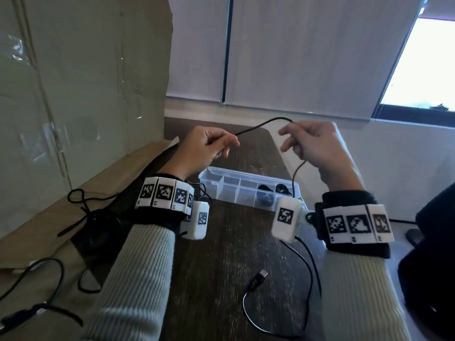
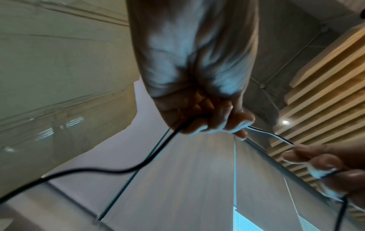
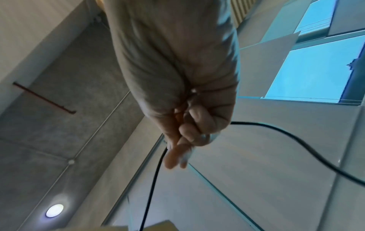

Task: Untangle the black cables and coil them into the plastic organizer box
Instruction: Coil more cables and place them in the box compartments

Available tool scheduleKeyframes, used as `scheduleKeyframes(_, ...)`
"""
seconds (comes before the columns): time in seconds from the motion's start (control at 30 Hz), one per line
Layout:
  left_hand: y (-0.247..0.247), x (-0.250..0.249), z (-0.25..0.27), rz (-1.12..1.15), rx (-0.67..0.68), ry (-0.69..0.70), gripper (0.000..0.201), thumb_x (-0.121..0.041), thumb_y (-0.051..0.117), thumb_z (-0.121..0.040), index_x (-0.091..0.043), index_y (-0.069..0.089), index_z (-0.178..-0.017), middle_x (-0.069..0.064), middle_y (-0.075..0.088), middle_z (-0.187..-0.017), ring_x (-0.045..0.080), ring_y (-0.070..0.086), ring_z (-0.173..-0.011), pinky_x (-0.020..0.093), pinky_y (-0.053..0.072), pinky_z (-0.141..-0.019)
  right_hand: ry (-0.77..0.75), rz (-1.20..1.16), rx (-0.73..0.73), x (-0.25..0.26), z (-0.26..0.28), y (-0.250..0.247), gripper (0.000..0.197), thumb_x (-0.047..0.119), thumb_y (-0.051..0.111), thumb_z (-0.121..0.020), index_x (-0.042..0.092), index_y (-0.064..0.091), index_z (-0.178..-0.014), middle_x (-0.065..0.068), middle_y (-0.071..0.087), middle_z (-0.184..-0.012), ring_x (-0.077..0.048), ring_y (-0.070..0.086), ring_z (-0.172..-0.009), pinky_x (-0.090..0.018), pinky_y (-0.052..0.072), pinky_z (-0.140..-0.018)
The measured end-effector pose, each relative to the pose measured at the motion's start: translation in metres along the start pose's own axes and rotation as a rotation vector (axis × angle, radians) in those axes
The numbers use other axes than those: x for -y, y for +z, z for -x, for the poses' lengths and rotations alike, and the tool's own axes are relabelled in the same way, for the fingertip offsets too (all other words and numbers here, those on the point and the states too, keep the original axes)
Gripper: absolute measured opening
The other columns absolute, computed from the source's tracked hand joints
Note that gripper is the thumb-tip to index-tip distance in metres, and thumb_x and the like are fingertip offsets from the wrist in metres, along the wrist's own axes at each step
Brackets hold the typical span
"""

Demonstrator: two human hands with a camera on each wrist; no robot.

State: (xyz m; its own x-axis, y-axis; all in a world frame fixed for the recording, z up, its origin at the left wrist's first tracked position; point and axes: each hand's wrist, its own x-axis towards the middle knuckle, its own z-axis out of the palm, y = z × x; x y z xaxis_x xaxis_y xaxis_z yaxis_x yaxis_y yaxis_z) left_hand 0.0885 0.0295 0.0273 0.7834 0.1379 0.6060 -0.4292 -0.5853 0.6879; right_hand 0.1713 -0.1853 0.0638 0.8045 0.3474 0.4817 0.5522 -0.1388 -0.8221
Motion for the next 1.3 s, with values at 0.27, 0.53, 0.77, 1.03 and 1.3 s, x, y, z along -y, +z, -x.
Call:
scheduleKeyframes(0.27,0.008,0.048,0.004,-0.202,0.034,-0.132,0.034,-0.031,0.044,-0.101,-0.015,0.066,-0.080,-0.004,0.057,-0.061,0.011,0.055,-0.059,0.029,0.046,-0.068,0.048,-0.350,-0.279,0.007,0.003,-0.022,0.024,0.016,0.045,-0.100,0.013,0.066,-0.089,-0.001,0.068,-0.059,-0.011,0.041,-0.045,-0.020,0.033,-0.046)
scheduleKeyframes(0.53,-0.010,0.040,-0.002,-0.403,-0.025,-0.082,0.024,-0.040,0.052,-0.095,-0.032,0.071,-0.083,-0.011,0.060,-0.062,0.001,0.051,-0.051,0.008,0.033,-0.059,0.043,0.342,-0.173,-0.015,-0.005,-0.044,0.027,0.039,0.051,-0.091,0.027,0.068,-0.108,0.000,0.072,-0.107,-0.019,0.061,-0.091,-0.046,0.053,-0.091)
scheduleKeyframes(0.77,0.011,-0.001,-0.008,-0.433,-0.010,0.102,0.030,-0.051,0.063,-0.084,-0.027,0.077,-0.095,-0.024,0.059,-0.067,-0.006,0.054,-0.062,0.022,0.047,-0.065,-0.133,0.546,0.412,0.010,0.009,0.005,0.041,0.027,0.048,-0.100,0.021,0.049,-0.140,-0.001,0.041,-0.152,-0.018,0.039,-0.139,-0.042,0.032,-0.115)
scheduleKeyframes(1.03,0.004,0.000,-0.003,-0.109,-0.006,0.054,0.018,-0.031,0.060,-0.092,-0.020,0.072,-0.084,-0.006,0.058,-0.063,0.008,0.045,-0.055,0.025,0.039,-0.057,-0.091,0.138,0.060,0.015,0.007,0.007,0.029,0.017,0.049,-0.097,0.023,0.064,-0.073,0.006,0.054,-0.053,-0.016,0.059,-0.055,-0.027,0.047,-0.063)
scheduleKeyframes(1.3,0.029,0.006,-0.002,-0.007,0.155,-0.097,0.024,-0.033,0.052,-0.096,-0.023,0.067,-0.080,-0.006,0.061,-0.070,0.016,0.054,-0.068,0.036,0.048,-0.070,-0.029,-0.191,-0.184,0.026,0.012,-0.002,0.026,0.018,0.045,-0.101,0.018,0.066,-0.086,0.001,0.067,-0.066,-0.011,0.061,-0.048,-0.010,0.042,-0.048)
